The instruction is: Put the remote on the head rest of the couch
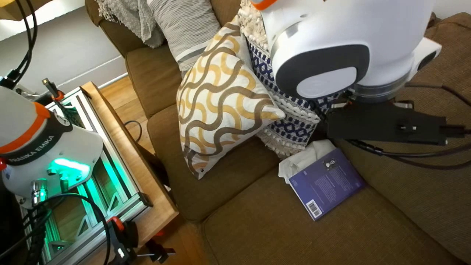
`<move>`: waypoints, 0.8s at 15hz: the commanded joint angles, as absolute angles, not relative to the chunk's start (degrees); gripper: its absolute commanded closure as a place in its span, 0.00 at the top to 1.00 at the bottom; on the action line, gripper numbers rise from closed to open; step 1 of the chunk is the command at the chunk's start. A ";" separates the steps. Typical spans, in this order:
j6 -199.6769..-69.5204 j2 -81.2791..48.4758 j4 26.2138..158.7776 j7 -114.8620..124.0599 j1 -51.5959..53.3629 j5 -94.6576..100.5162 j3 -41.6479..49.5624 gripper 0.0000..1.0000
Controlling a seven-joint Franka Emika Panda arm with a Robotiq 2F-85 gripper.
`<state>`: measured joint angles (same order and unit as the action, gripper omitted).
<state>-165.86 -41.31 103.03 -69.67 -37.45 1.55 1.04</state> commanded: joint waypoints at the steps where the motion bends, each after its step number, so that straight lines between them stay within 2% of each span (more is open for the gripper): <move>1: -181.24 -30.85 116.98 -63.10 -33.25 3.56 4.15 0.26; 4: -194.32 -24.09 124.83 -55.72 -24.08 5.73 12.49 0.26; 6: -197.28 -19.99 127.46 -58.94 -15.88 -1.04 18.27 0.26; 10: -184.51 -16.11 121.98 -60.49 -2.41 -6.71 26.01 0.26; 11: -178.87 -15.66 120.18 -59.62 -3.49 -4.80 23.50 0.26; 12: -185.48 -16.63 122.40 -59.62 -4.80 -4.76 23.54 0.51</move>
